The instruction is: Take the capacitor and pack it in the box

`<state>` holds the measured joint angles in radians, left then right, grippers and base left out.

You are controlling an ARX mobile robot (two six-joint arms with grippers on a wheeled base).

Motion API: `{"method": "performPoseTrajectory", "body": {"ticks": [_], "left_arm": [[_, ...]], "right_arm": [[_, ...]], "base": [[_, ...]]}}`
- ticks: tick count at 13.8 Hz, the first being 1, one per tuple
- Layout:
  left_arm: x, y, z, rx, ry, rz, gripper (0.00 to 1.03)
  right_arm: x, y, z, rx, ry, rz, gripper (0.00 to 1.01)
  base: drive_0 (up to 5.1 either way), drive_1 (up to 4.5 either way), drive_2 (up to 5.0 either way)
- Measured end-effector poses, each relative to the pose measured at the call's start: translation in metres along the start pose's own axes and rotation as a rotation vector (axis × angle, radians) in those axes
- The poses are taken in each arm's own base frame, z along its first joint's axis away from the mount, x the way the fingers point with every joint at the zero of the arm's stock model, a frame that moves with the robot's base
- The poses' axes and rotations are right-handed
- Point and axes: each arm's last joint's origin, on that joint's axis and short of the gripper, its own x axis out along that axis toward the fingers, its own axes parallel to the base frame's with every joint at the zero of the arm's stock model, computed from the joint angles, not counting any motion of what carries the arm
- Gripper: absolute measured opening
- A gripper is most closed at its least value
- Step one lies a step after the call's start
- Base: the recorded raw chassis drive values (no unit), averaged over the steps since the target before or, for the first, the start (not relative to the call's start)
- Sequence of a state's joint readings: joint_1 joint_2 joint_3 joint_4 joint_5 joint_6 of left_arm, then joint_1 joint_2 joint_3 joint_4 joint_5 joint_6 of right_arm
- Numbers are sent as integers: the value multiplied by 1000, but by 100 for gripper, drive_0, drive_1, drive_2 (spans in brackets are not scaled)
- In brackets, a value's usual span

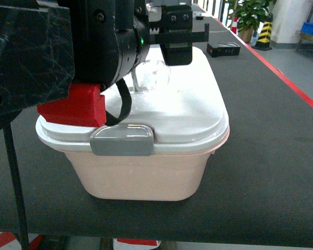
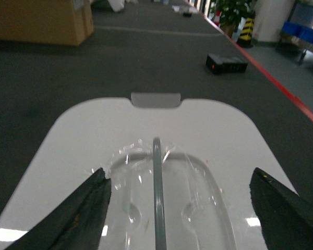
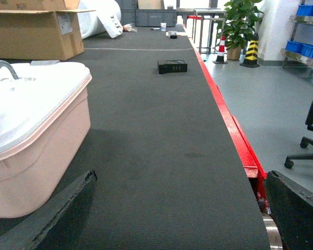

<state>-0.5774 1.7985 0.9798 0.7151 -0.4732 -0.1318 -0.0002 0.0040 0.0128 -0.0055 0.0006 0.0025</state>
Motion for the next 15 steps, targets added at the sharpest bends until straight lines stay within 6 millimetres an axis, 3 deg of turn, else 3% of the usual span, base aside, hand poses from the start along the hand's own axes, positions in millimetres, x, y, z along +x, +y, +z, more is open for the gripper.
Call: {"method": "performPoseTrajectory", "body": {"ticks": [1,2,4,5,7,10,13,15], "left_arm": [[-1,4,9,-10,-47,-11,89],[-8,15,32,-20,-112,-3,99],[-21,36,58,-40,-181,32,98],[-28,47,62,-36,-188,48,98],[-50,74,59,-22,-188,89,98],[-112,121,61,27,-274,162,98],[-170,162,24,96,-197,244,98],[-201,175,15,82,-201,258,98]], "right_arm": [[0,0,0,0,0,0,98],[0,0,0,0,0,0,98],[0,0,0,0,0,0,98],[0,0,0,0,0,0,98],[0,0,0,0,0,0,98],[0,0,0,0,0,0,98],[0,0,0,0,0,0,98],[0,0,0,0,0,0,98]], "base": [[0,0,0],[0,0,0],[0,0,0],[0,0,0],[0,0,0],[0,0,0],[0,0,0],[0,0,0]]}}
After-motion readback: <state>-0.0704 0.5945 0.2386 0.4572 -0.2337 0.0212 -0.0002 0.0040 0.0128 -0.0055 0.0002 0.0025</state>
